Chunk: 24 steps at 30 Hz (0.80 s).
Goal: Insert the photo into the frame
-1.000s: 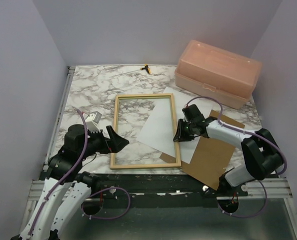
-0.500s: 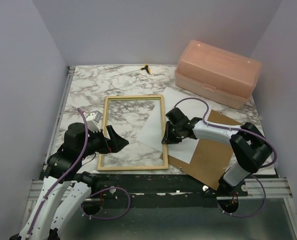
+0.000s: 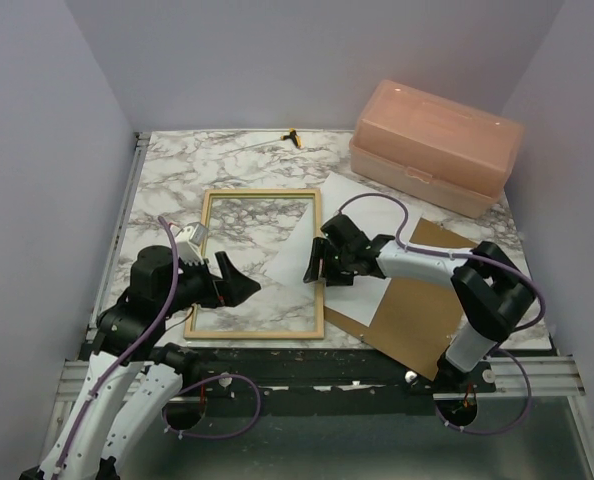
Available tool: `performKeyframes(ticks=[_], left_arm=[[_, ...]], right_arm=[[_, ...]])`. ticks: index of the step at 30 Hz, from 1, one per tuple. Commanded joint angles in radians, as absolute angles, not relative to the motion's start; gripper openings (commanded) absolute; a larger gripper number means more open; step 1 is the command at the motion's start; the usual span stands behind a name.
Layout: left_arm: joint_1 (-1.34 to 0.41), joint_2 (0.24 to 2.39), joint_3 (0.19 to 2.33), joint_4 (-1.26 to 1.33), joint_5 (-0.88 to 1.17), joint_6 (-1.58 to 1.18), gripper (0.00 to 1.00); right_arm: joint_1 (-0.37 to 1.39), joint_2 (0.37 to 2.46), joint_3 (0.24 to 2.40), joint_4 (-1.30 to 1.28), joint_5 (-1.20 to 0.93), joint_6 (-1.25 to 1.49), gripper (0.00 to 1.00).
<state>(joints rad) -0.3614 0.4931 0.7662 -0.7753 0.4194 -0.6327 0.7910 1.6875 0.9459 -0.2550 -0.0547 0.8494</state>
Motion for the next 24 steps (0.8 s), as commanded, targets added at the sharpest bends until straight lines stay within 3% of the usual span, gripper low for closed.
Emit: performKeyframes(ticks=[1, 4, 11, 17, 24], left_arm=[[-0.359, 0.492, 0.736, -0.726, 0.477, -0.637, 0.93], [-0.359, 0.488, 0.705, -0.696, 0.500, -0.650, 0.93], [-0.360, 0.490, 0.619, -0.615, 0.583, -0.693, 0.93], [-0.370, 0.474, 0.552, -0.516, 0.612, -0.769, 0.95], [-0.429, 0.535, 0.483, -0.408, 0.585, -0.837, 0.95]], right_arm=[[0.797, 1.614, 0.983, -0.288, -0.010, 0.851, 0.74], [0.794, 1.564, 0.973, -0.315, -0.012, 0.855, 0.84], [0.713, 1.345, 0.819, -0.341, -0.068, 0.893, 0.93], [0.440, 1.135, 0.662, -0.433, -0.205, 0.827, 0.93], [0.260, 1.118, 0.609, -0.494, -0.302, 0.769, 0.92]])
